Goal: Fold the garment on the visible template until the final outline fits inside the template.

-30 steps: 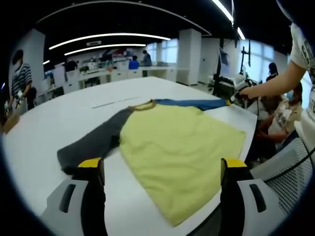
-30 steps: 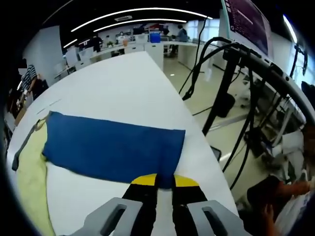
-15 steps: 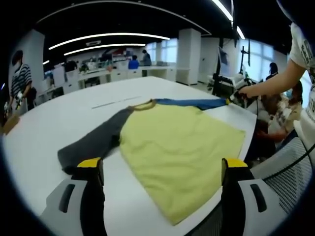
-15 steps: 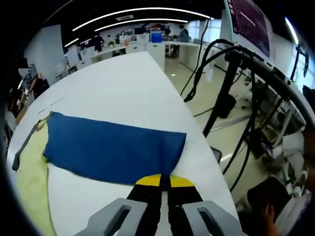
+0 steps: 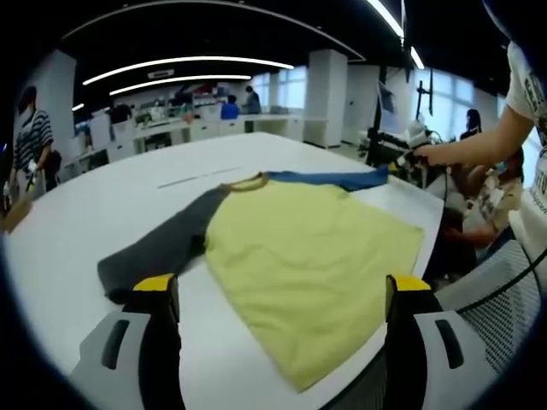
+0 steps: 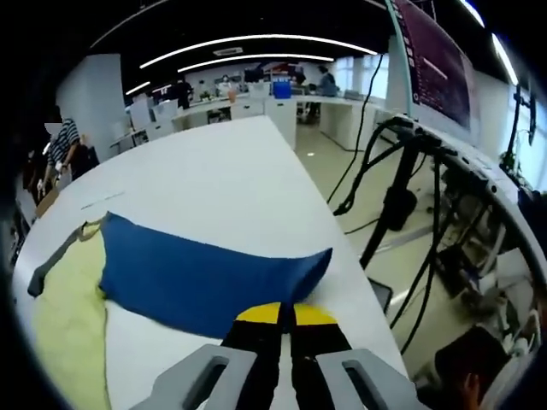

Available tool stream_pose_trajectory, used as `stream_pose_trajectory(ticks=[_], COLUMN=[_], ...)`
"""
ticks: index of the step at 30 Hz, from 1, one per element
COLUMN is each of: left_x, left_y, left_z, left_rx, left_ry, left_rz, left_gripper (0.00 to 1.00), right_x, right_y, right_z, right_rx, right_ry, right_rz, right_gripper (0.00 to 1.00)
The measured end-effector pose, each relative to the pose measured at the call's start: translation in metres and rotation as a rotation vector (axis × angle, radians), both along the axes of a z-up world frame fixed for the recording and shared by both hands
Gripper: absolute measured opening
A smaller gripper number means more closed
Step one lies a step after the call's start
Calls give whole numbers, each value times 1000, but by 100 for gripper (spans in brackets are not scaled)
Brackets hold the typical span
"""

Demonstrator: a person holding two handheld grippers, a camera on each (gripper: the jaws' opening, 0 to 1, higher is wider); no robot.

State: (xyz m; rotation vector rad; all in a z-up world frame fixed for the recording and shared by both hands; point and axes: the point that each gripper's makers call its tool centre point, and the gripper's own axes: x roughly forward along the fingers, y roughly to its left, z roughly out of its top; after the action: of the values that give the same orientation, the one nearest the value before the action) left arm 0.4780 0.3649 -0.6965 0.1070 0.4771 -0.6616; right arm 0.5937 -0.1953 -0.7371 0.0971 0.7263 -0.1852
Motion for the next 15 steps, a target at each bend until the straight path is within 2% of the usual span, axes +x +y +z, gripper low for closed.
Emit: stream_pose_trajectory(ticks=[15], left_x=[-3], left_y=[0], left_z=[3], left_rx=[-2], left_ry=[-9], left_rz=[-3], left_gripper=[97], right_x=[27], right_y=[27], right_z=[26], right_rx=[-4], right_ry=[-97], right_rz=[102], right_gripper=[0])
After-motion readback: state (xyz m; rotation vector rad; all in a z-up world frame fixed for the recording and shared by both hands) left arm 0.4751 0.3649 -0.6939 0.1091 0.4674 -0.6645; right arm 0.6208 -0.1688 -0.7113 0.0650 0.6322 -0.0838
